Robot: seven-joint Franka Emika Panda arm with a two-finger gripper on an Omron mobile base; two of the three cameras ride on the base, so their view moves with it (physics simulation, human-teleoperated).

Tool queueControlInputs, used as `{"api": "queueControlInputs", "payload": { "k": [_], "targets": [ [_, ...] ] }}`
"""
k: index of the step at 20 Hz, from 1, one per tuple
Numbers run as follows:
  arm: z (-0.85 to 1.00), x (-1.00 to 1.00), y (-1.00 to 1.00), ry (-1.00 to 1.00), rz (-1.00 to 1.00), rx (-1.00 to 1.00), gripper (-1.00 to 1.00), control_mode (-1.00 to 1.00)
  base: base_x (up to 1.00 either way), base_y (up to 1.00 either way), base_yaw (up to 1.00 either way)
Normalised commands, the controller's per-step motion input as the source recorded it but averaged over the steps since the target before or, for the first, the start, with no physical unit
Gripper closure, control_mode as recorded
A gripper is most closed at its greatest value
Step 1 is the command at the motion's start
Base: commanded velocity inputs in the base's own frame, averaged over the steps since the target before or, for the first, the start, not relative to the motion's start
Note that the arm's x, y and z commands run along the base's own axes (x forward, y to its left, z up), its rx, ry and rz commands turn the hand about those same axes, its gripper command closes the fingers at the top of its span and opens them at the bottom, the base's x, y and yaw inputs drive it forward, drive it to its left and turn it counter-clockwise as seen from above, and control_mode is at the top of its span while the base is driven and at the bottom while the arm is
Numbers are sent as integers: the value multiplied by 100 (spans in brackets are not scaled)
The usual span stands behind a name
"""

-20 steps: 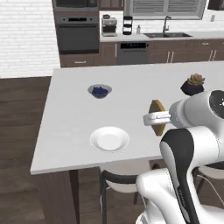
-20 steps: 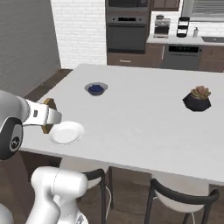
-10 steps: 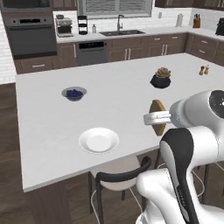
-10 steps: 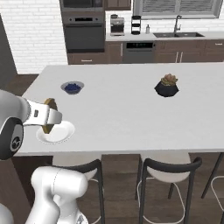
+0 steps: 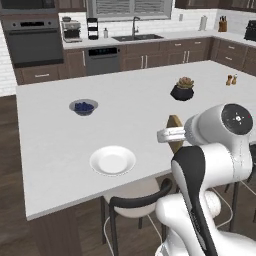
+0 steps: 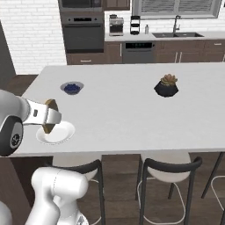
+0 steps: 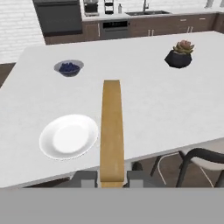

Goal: Start the toaster. Once the lever pops up, take the bread to the plate on the dining counter.

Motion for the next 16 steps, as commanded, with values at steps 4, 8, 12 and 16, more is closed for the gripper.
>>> {"api": "queueControlInputs", "payload": {
  "k": [4,8,12,16],
  "targets": [
    [-36,4,35,9,16,6,100,-100,0,0,0],
    [-15,14,20,10,28,27,100,-100,0,0,0],
    [-12,13,0,7,45,34,100,-100,0,0,0],
    [-22,21,8,8,46,32,100,-100,0,0,0]
  ]
}}
